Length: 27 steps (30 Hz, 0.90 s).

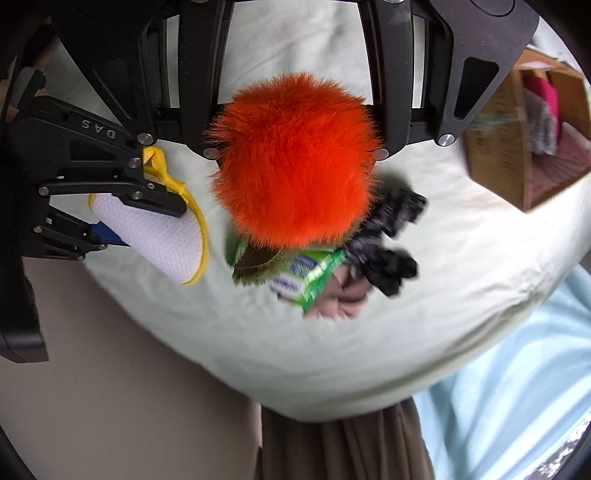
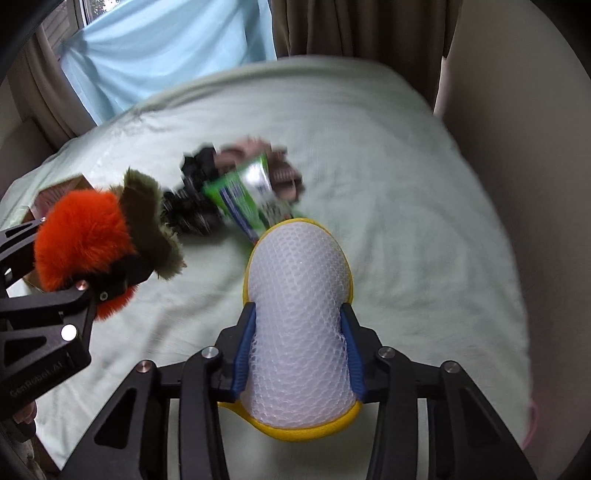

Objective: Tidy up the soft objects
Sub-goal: 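Carry the orange pom-pom and yellow mesh pad over the box with both tools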

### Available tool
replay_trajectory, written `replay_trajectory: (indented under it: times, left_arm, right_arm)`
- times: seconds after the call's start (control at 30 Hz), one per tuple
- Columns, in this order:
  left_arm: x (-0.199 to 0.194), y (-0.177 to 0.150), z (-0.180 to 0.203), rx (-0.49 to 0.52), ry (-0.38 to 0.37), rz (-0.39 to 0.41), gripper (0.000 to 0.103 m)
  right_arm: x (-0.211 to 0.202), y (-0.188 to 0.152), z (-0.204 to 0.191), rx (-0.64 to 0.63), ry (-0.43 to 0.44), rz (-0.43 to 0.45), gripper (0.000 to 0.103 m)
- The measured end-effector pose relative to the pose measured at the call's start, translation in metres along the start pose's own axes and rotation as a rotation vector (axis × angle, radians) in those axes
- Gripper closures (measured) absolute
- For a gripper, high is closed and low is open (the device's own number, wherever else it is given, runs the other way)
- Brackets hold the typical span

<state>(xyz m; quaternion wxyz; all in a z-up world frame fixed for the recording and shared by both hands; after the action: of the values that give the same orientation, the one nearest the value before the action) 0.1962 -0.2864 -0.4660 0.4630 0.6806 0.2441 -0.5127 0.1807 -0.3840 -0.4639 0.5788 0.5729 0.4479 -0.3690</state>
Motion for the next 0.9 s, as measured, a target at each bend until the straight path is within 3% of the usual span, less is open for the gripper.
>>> replay_trajectory:
  times: [0.5, 0.73, 0.9]
  left_arm:
    - [-0.185, 0.034, -0.058, -0.167, 0.048, 0.091, 0.067]
    - [-0.261, 0.020, -0.119, -0.239, 0.073, 0.162, 0.067]
    - [-0.299, -0.006, -0.176, -0.278, 0.095, 0.176, 0.067]
  right_arm:
    - [-0.196, 0.061, -0.059, -0.010, 0.037, 0.172, 0.064]
    - [-0.254, 0.071, -0.131, -0.039, 0.058, 0.256, 0.064]
    - [-0.264, 0.079, -0.200, -0.054, 0.102, 0.254, 0.064]
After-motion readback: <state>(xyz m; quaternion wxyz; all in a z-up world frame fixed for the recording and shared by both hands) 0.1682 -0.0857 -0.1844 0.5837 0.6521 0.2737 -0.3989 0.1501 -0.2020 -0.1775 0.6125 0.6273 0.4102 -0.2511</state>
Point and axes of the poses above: each gripper's, at about its wrist camera, not at the fingertips, and x roughly the way its jaws point, z to its right, y to its top, the point moved 5 cm from there along x, roughly the way its jaws point, and after that the axes turned 13 degrees about -z, right-handed, at the moved point
